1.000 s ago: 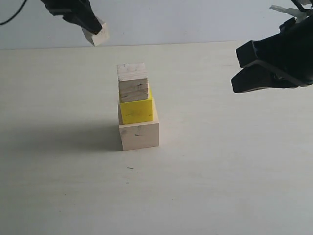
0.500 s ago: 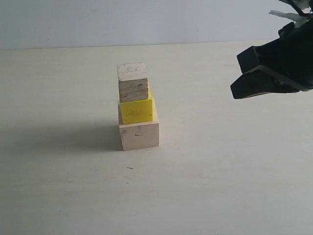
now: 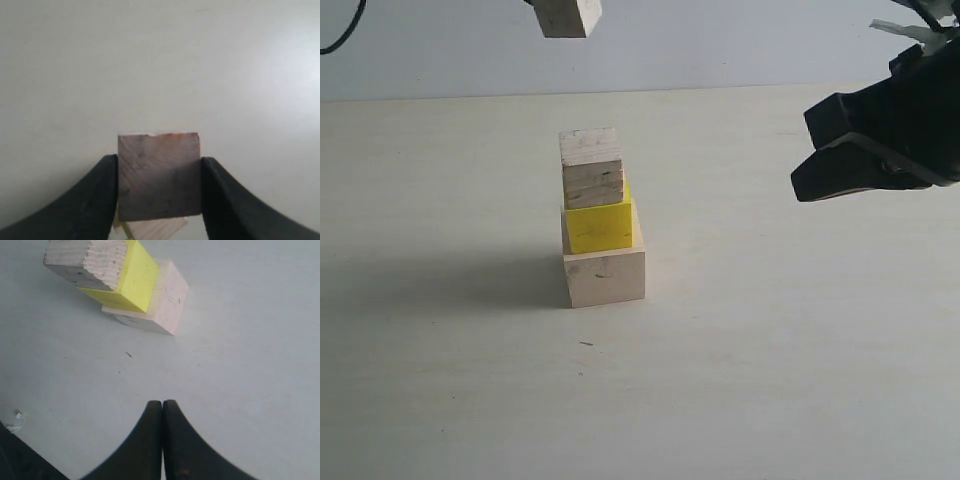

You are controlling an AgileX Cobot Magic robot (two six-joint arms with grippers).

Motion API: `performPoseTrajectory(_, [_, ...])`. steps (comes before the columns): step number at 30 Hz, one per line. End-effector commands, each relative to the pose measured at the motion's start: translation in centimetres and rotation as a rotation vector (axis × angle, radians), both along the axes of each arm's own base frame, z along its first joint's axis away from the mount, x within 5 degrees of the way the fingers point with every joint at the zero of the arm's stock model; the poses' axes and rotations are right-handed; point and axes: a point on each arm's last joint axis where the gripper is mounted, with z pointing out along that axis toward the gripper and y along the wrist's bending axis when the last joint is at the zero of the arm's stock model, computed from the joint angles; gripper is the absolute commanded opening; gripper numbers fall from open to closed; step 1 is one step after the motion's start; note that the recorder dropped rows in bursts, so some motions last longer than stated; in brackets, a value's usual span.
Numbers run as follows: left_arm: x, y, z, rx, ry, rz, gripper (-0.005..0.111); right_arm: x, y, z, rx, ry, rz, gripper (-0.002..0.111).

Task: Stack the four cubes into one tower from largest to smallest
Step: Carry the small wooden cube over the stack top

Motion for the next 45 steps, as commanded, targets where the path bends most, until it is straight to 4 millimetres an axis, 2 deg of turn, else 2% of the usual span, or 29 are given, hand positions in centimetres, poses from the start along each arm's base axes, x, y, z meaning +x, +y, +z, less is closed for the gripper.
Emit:
performPoseTrajectory(1, [-0.9, -1.2, 0.1, -0.007, 0.015, 0.037, 0.000, 0.0, -0.1, 0.1, -0.005, -0.020, 0.012, 0.000])
performPoseTrajectory(5, [-1.4, -1.9, 0.1, -0.009, 0.040, 0.114, 0.000, 0.0, -0.2, 0.0, -0.013, -0.024, 0.015, 0.000])
performPoseTrajectory(9, [-2.2, -2.5, 0.1, 0.006, 0.034, 0.095, 0.000, 0.0, -0.2, 0.0, -0.022, -0.025, 0.016, 0.000])
performPoseTrajectory(16, [-3.0, -1.2, -1.0, 0.066, 0.065, 0.179, 0.000, 0.3, -1.4, -0.3, -0.128, -0.021, -0.102, 0.000])
performPoseTrajectory(22, [-4.2, -1.8, -1.0, 0.045, 0.097, 0.207, 0.000, -0.6, -1.8, 1.0, -0.110, -0.077, -0.125, 0.000])
performPoseTrajectory(29, [-6.0, -3.9, -1.0, 0.023, 0.125, 0.268, 0.000, -2.3, -2.2, 2.4, -0.093, -0.119, -0.117, 0.000])
performPoseTrajectory(36, [-6.1, -4.1, -1.0, 0.010, 0.140, 0.346, 0.000, -3.1, -2.3, 3.0, -0.075, -0.129, -0.121, 0.000])
performPoseTrajectory(45, [-5.0, -5.1, -3.4, 0.056, 0.179, 0.355, 0.000, -3.3, -2.0, 0.9, -0.039, -0.083, -0.137, 0.000])
